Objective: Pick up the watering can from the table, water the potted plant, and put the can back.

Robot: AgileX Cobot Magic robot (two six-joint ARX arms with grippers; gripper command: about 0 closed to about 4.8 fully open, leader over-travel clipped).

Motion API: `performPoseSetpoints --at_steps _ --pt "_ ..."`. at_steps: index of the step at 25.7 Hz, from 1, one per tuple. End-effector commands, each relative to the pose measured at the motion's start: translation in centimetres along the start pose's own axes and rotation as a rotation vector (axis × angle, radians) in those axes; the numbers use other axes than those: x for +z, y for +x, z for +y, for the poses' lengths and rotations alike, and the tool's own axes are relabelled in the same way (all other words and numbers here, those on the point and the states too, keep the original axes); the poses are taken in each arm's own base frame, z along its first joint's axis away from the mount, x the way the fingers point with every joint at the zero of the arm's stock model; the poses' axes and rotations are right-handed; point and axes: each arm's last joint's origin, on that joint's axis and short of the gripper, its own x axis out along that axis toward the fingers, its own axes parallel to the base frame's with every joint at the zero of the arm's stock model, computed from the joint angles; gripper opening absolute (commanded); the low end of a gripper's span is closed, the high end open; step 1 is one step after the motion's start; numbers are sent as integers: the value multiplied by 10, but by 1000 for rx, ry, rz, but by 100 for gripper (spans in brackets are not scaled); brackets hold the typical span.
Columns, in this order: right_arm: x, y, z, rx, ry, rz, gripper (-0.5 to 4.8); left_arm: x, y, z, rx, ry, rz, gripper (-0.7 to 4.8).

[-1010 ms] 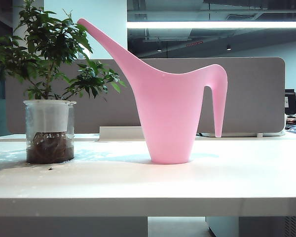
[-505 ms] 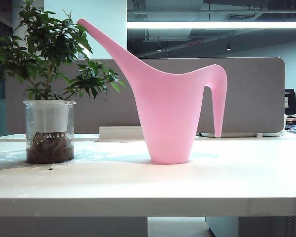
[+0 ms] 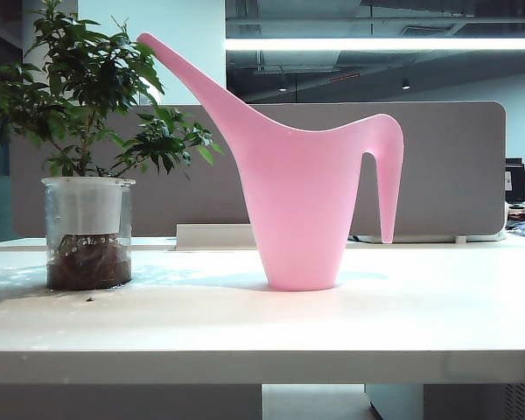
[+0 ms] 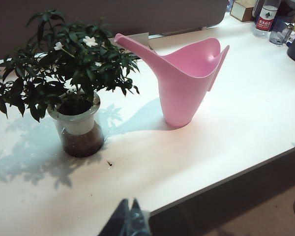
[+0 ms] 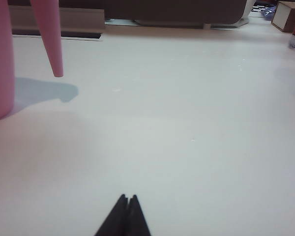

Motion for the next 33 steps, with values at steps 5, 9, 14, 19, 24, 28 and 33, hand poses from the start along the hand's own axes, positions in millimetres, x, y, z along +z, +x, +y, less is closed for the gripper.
performPoseSetpoints --at_steps 5,9,14,19,24,28,33 --pt "-1 1 0 -1 5 -7 -5 1 0 0 -3 6 -10 -5" --pt "-1 1 0 -1 5 -7 -5 -3 12 4 17 -1 11 -5" --pt "-1 1 0 -1 5 -7 -5 -18 73 22 -11 34 -122 -5" --pt "-1 1 0 -1 5 -7 -5 -75 137 51 -63 28 -215 -5" --pt "-1 1 0 -1 5 -7 -5 -158 163 67 174 -34 -175 -5" --pt "-1 1 0 -1 5 -7 -5 -176 159 64 258 -63 -245 -5" --pt "-1 1 0 -1 5 -9 -5 -187 160 62 258 -105 -218 -5"
